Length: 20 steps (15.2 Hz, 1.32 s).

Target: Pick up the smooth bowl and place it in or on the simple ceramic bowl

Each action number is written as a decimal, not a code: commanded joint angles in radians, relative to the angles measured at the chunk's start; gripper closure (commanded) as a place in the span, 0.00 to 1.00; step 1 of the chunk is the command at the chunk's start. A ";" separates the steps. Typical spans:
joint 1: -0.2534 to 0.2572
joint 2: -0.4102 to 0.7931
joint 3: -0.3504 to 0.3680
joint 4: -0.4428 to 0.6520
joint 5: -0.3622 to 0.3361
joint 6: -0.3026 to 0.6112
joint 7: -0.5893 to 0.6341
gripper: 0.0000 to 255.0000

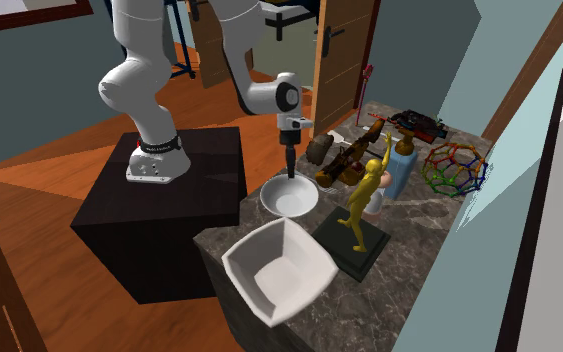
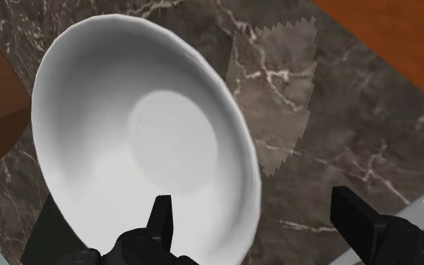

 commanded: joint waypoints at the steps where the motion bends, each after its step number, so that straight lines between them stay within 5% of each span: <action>1: -0.001 0.033 -0.018 0.013 -0.040 0.013 0.025 0.00; 12: -0.002 0.068 -0.037 0.028 -0.078 0.027 0.049 0.00; 13: -0.002 0.068 -0.037 0.028 -0.078 0.027 0.049 1.00; 20: -0.002 0.068 -0.037 0.028 -0.078 0.027 0.049 1.00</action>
